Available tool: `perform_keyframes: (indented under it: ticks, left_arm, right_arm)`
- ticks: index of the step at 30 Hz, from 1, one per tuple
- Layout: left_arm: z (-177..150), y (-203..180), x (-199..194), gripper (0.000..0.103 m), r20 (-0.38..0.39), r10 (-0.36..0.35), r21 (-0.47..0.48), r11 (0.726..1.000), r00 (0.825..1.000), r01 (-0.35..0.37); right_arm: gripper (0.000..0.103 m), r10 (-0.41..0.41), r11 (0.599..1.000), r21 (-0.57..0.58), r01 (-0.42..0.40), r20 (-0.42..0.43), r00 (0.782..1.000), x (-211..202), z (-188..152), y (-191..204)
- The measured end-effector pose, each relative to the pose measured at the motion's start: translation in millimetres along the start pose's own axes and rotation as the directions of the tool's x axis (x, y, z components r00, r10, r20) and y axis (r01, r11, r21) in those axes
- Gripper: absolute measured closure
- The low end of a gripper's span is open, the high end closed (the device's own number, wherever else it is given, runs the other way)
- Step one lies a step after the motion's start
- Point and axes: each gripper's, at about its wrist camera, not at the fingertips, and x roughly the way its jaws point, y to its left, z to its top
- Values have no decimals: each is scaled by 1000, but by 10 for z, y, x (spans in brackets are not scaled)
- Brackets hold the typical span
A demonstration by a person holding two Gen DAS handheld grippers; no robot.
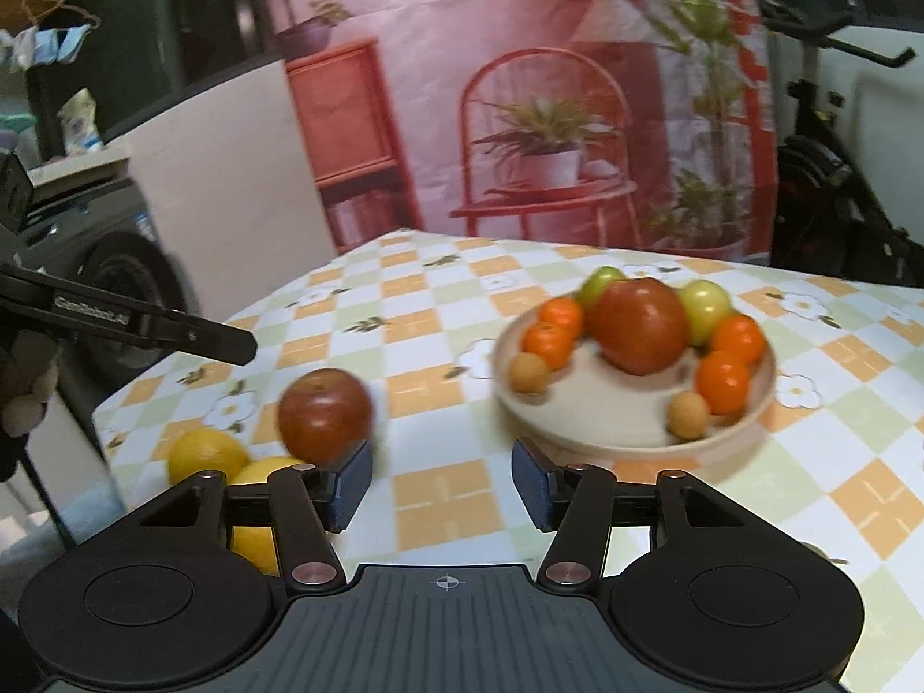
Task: Organize fruits
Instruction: 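Move both tools back toward the yellow lemons beside the plate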
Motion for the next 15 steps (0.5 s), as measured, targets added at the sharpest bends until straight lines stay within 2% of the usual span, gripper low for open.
perform_keyframes:
  ticks: [8, 15]
  left_arm:
    - [-181, 283, -222, 45, 34, 12, -66, 998, 999, -10]
    - [-272, 393, -273, 45, 48, 10, -99, 995, 999, -5]
  right_arm:
    - [45, 35, 996, -86, -39, -49, 998, 8, 57, 381]
    - [44, 78, 986, -132, -97, -148, 986, 180, 40, 636]
